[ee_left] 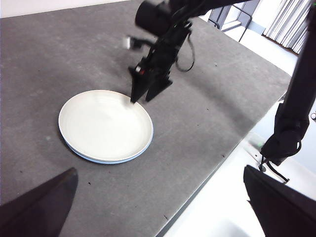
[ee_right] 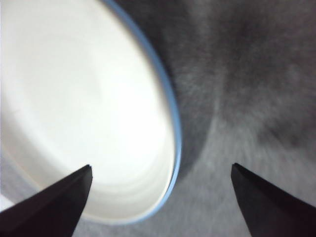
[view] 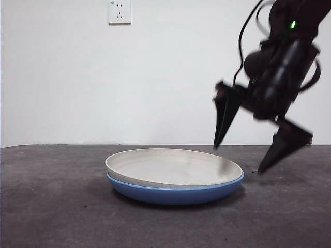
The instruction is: Pick up the white plate, put it on the blue plate, put it on desk
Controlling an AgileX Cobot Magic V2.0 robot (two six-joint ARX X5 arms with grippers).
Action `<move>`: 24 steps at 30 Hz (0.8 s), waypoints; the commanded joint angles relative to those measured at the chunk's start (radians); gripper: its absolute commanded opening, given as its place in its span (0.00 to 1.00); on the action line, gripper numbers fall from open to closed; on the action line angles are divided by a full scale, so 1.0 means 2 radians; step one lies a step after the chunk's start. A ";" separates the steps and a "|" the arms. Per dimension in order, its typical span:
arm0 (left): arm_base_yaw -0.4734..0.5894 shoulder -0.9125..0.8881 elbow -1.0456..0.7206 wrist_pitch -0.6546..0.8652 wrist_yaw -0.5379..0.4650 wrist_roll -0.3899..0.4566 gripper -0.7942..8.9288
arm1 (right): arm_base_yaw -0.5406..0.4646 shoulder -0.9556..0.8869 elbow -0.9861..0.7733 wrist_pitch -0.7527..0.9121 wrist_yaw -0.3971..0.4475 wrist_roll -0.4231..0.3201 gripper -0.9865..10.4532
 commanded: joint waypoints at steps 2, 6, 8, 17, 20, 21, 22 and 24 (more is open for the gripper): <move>-0.002 0.001 0.006 0.005 -0.001 0.004 0.66 | -0.001 -0.070 0.016 -0.028 0.041 -0.011 0.54; -0.002 0.001 0.006 0.003 -0.001 0.004 0.66 | 0.003 -0.163 0.016 -0.074 0.084 -0.019 0.59; -0.002 0.001 0.006 0.002 -0.001 0.004 0.66 | 0.010 -0.220 0.016 -0.098 0.103 -0.020 0.60; -0.002 0.001 0.006 0.006 -0.001 0.004 0.66 | 0.047 -0.444 0.016 -0.195 0.153 -0.020 0.60; -0.002 0.001 0.006 0.006 -0.001 0.004 0.66 | 0.054 -0.496 0.016 -0.224 0.165 -0.024 0.60; -0.002 0.001 0.006 0.006 -0.001 0.003 0.66 | 0.055 -0.512 0.016 -0.233 0.167 -0.026 0.60; -0.002 0.001 0.006 0.006 -0.001 0.003 0.66 | 0.055 -0.526 0.016 -0.239 0.167 -0.026 0.60; -0.002 0.001 0.006 0.006 -0.001 0.003 0.66 | 0.055 -0.553 0.016 -0.251 0.167 -0.025 0.60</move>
